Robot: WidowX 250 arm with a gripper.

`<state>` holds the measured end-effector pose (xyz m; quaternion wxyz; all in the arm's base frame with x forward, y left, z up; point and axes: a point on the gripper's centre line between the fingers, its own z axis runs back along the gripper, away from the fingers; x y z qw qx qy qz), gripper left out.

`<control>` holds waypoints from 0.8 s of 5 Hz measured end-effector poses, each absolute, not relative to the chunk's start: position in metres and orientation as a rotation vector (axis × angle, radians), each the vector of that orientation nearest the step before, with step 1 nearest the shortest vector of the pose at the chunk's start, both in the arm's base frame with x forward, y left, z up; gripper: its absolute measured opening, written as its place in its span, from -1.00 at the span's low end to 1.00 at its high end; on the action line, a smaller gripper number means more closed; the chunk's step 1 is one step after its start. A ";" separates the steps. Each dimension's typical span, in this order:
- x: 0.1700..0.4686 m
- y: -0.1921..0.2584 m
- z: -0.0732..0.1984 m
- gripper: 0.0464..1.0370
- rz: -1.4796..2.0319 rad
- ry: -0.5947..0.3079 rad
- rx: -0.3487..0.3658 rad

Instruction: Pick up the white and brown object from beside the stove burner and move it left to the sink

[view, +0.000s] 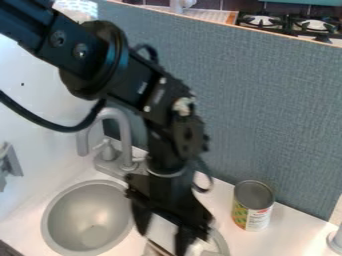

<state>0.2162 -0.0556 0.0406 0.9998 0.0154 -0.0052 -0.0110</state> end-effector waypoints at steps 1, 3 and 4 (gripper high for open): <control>0.215 -0.006 0.019 0.56 0.120 0.057 0.076; 0.210 0.034 -0.025 0.56 0.129 0.166 0.098; 0.220 0.039 -0.039 0.56 0.084 0.147 0.085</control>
